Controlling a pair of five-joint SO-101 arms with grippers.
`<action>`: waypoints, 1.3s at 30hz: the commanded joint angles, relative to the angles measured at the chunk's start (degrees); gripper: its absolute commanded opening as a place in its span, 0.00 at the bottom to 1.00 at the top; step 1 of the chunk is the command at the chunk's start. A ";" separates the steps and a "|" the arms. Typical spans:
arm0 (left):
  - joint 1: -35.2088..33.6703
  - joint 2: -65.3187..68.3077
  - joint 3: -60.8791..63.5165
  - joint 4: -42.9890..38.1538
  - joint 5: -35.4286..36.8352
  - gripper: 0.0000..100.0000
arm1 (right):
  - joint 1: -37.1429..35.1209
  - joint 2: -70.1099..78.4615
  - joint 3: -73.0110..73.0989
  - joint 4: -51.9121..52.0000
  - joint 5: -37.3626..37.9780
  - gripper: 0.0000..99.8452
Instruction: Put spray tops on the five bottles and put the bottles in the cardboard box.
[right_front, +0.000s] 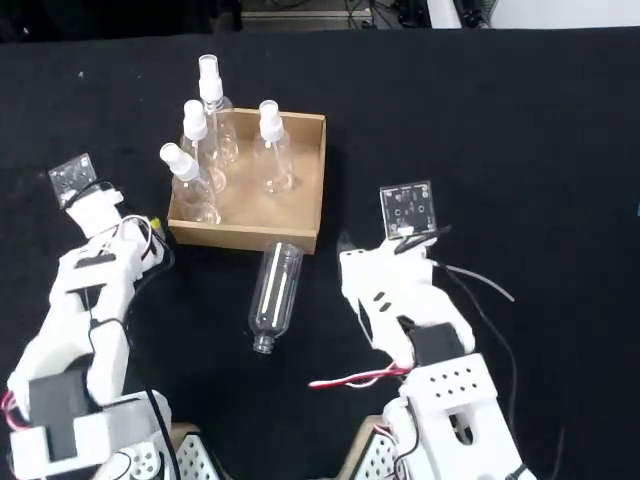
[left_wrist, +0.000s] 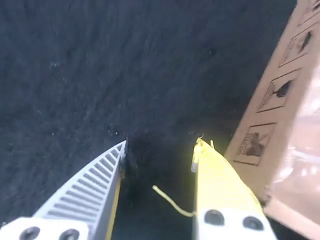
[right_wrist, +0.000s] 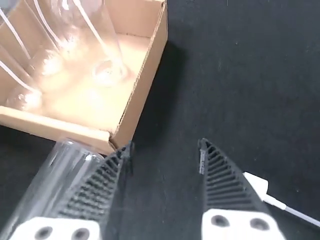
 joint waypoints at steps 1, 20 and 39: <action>0.48 1.76 -4.53 -0.62 0.70 0.19 | -0.97 -3.47 0.92 -1.93 -0.09 0.16; 4.70 -9.41 2.15 2.64 0.70 0.19 | -0.97 -5.41 2.15 -2.02 0.00 0.16; 0.66 -22.59 12.09 2.73 0.26 0.19 | -0.79 -5.49 -4.70 7.21 5.01 0.17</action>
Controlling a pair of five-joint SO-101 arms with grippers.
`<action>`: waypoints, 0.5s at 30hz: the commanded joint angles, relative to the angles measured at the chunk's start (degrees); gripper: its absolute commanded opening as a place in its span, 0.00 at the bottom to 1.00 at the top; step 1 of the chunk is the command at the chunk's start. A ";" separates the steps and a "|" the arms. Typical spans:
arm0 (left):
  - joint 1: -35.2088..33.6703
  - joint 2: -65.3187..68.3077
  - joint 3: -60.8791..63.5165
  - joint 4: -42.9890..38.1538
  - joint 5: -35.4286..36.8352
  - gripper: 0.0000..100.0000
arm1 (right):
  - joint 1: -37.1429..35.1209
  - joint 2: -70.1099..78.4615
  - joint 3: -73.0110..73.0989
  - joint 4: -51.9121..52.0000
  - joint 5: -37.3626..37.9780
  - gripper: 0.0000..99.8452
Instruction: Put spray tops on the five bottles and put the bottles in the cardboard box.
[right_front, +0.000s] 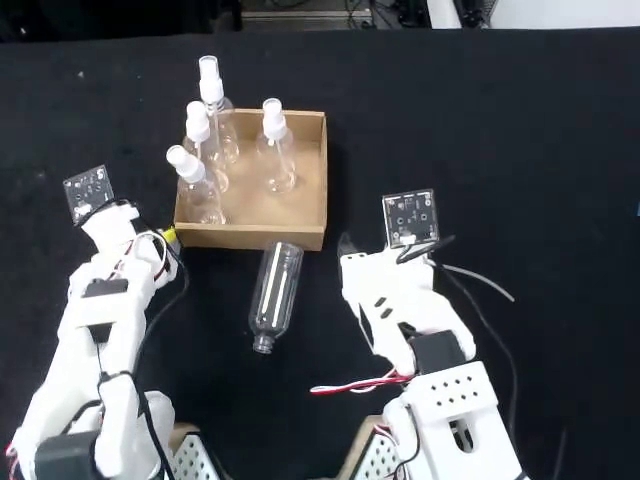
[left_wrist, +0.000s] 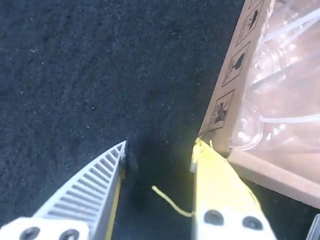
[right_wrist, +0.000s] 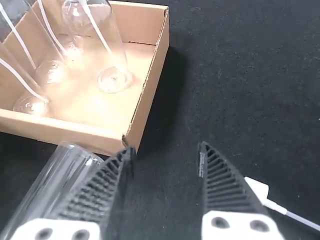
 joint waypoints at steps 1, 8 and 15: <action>-5.32 -5.80 1.19 0.53 0.26 0.19 | -0.97 -1.27 -9.98 10.90 8.00 0.17; -16.66 -9.32 -3.91 12.57 1.85 0.19 | -14.07 -1.19 -21.32 29.80 28.13 0.23; -27.65 -2.55 -6.64 9.85 13.63 0.19 | -22.68 -0.92 -26.24 41.76 50.55 0.31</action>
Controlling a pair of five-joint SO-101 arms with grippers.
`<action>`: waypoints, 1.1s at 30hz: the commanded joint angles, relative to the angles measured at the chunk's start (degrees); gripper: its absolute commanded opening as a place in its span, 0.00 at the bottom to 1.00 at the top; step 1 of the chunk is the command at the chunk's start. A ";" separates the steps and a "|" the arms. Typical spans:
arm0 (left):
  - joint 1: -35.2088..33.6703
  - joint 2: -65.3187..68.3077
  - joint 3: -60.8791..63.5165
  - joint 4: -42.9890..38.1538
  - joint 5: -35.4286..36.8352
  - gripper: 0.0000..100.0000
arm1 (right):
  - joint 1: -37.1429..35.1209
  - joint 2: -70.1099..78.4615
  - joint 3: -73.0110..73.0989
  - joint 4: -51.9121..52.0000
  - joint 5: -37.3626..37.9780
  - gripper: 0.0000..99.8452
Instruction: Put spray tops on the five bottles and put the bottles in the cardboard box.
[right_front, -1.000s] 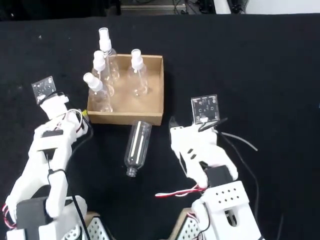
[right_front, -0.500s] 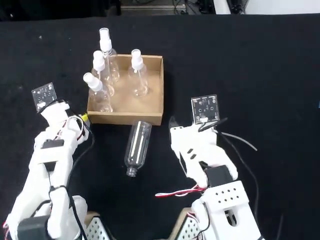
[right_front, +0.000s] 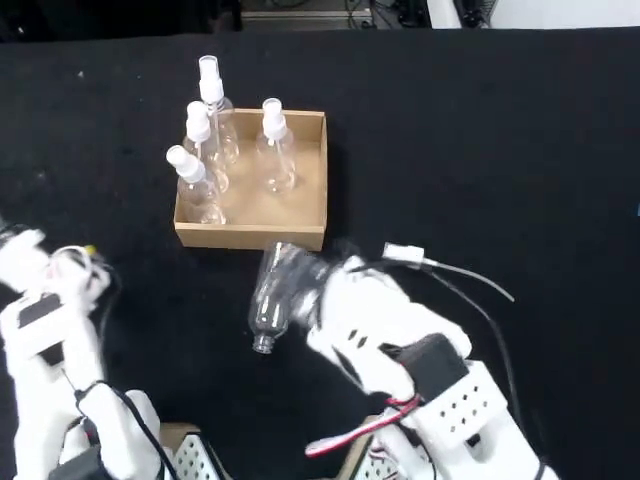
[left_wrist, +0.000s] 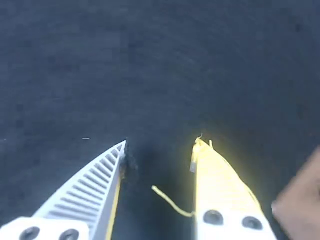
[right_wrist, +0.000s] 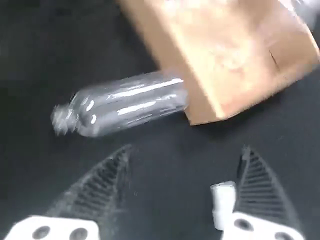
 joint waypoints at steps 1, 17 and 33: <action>-5.49 5.10 -5.41 -2.73 6.24 0.19 | -2.81 -0.31 -5.93 5.98 15.91 0.31; -9.63 20.31 -15.78 1.23 10.64 0.19 | -3.16 28.00 -17.01 2.11 43.16 0.31; -9.63 20.31 -15.78 1.41 10.64 0.19 | -4.57 48.84 -26.24 0.62 53.89 0.30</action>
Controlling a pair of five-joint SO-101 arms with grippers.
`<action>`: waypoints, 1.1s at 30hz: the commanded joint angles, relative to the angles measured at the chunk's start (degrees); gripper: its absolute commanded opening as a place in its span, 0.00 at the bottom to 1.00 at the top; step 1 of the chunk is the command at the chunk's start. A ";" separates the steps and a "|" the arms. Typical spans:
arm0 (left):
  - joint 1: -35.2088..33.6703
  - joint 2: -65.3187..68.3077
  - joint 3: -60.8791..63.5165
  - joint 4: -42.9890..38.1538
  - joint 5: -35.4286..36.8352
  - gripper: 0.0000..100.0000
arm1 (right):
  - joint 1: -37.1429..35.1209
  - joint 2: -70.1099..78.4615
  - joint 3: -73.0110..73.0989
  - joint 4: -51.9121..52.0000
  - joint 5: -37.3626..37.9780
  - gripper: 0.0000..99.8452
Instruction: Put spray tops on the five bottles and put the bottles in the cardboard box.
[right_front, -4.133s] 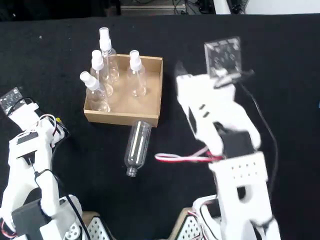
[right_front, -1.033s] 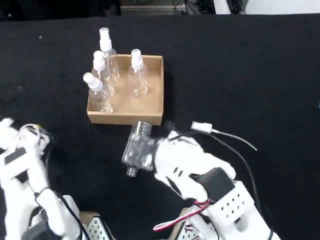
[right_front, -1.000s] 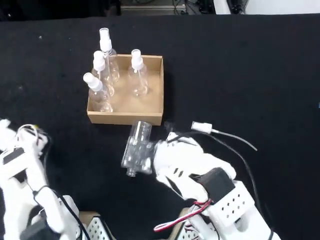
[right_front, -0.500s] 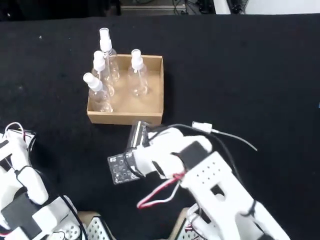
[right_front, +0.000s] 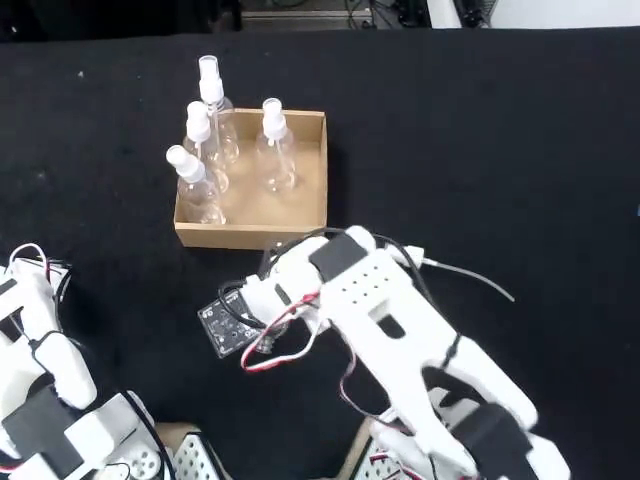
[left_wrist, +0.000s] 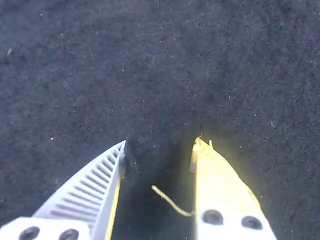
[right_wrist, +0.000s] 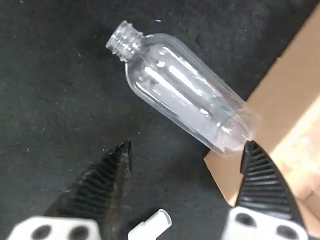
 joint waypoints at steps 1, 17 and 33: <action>-0.57 -0.26 -3.03 0.26 0.53 0.19 | -2.73 2.07 -3.38 -2.81 3.87 0.30; -0.13 -0.26 -2.86 0.26 0.26 0.19 | -3.08 14.90 -3.65 -11.16 3.87 0.30; -0.13 -0.26 -2.86 0.26 0.26 0.19 | -1.93 16.13 -1.71 -11.52 -16.44 0.01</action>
